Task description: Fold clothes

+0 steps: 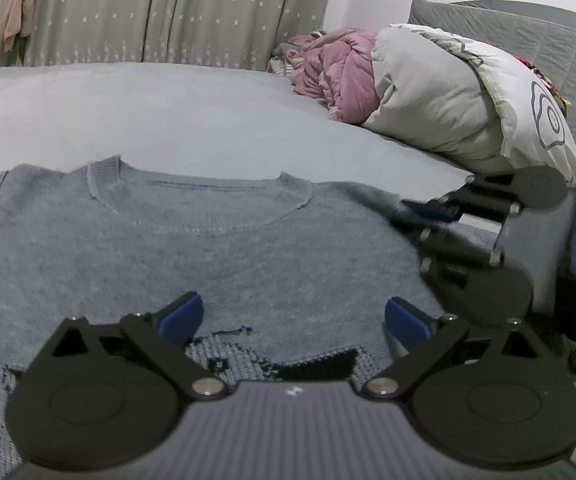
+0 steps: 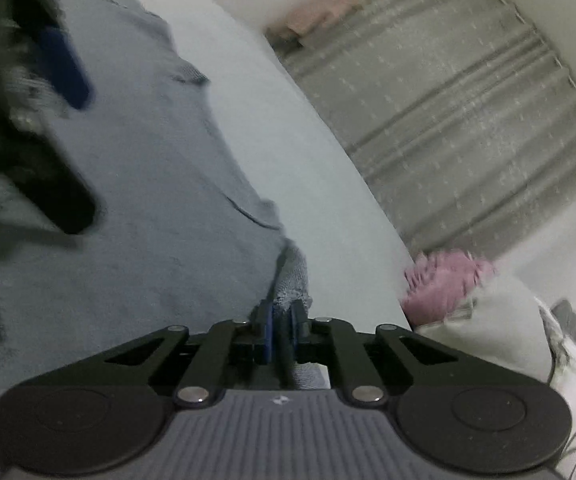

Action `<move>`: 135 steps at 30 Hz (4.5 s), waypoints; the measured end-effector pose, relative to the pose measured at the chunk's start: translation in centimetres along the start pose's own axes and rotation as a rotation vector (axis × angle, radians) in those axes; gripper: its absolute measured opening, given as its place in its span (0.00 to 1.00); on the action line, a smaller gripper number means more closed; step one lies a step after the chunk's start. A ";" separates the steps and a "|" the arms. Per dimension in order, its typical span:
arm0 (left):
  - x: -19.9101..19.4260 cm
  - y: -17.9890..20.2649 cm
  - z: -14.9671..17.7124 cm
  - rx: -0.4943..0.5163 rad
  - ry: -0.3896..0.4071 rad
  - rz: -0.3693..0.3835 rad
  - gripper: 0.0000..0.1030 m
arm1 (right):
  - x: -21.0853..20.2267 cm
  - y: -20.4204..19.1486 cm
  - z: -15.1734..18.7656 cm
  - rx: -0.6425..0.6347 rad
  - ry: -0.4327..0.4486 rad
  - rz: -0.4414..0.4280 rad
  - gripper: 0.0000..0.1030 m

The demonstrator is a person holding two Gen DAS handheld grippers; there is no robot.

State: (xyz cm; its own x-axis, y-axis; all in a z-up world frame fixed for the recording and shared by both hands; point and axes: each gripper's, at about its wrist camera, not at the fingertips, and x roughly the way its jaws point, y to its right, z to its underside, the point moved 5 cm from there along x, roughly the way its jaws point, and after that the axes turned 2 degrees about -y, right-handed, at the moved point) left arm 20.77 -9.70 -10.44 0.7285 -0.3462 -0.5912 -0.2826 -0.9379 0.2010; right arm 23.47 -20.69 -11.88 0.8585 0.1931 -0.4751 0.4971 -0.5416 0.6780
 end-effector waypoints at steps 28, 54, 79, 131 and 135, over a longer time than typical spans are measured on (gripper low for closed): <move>0.1 -0.4 0.1 -0.019 0.001 0.025 0.99 | 5.3 13.8 9.1 1.278 0.085 -0.587 0.40; 0.0 -0.4 0.2 -0.003 -0.007 0.017 0.99 | -3.1 17.2 15.7 1.153 -0.146 -0.116 0.30; 0.6 0.5 0.3 0.072 -0.038 -0.046 1.00 | -4.6 13.9 15.8 1.117 -0.239 0.038 0.34; -29.2 -13.8 13.0 -0.073 -0.286 -0.328 0.96 | -29.5 -4.3 10.6 1.141 -0.435 -0.336 0.26; -31.1 -14.1 15.0 -0.104 -0.298 -0.306 0.86 | -32.2 -5.9 10.6 1.184 -0.418 -0.324 0.26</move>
State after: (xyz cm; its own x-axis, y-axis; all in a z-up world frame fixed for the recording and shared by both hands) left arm -7.29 14.62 -6.58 0.5528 -0.0451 -0.8321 -0.0066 -0.9987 0.0498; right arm -8.43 -32.45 -6.53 0.5100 0.2984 -0.8068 0.0754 -0.9498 -0.3036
